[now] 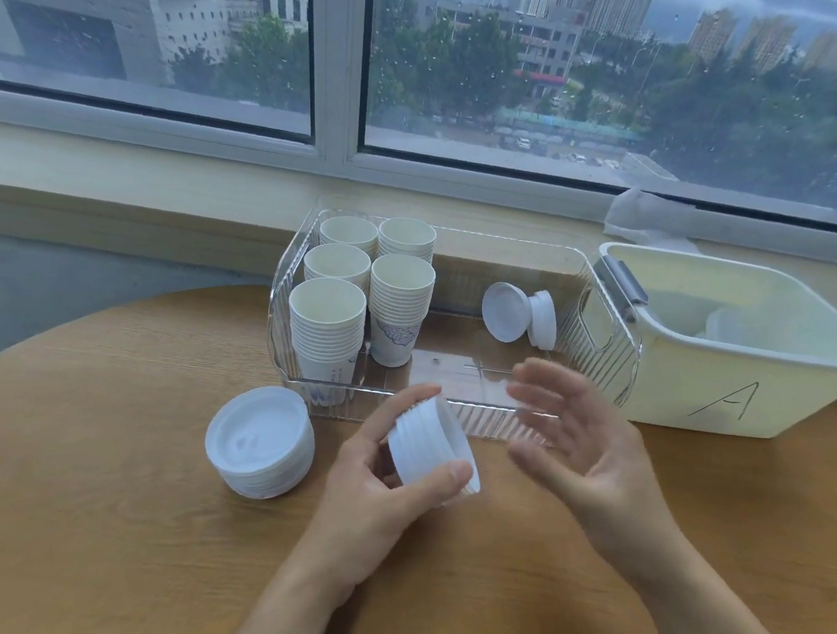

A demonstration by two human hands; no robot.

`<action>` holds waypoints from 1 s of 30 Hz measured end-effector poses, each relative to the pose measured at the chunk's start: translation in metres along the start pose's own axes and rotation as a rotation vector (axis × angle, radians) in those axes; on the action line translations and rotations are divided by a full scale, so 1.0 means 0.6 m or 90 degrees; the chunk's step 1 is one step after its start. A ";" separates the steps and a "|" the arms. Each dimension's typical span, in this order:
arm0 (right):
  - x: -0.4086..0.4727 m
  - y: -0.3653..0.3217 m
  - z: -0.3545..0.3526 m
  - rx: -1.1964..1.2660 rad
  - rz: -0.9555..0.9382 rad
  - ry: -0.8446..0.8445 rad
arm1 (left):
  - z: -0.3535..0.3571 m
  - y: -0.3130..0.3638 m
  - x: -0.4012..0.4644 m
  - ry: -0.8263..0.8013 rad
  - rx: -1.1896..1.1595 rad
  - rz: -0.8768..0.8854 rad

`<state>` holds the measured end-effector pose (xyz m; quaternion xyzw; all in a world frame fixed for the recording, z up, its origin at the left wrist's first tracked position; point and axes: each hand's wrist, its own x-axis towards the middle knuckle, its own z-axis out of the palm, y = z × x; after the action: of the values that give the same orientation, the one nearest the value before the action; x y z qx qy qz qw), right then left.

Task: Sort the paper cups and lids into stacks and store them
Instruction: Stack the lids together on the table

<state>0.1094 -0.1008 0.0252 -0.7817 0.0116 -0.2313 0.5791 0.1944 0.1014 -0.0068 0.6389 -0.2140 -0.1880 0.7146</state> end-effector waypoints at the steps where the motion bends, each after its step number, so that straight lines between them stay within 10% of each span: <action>1: 0.020 -0.005 -0.004 -0.035 -0.002 0.020 | -0.002 -0.001 0.001 0.011 -0.004 0.002; 13: 0.256 0.063 -0.029 -0.673 0.156 -0.084 | -0.005 0.005 0.004 0.046 -0.015 0.021; 30: 0.228 0.078 -0.010 -0.713 0.109 -0.187 | -0.001 0.001 0.004 0.040 -0.001 0.024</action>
<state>0.2413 -0.1605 0.0317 -0.9888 0.1148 -0.0321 0.0896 0.1968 0.1007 -0.0058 0.6398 -0.2036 -0.1543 0.7249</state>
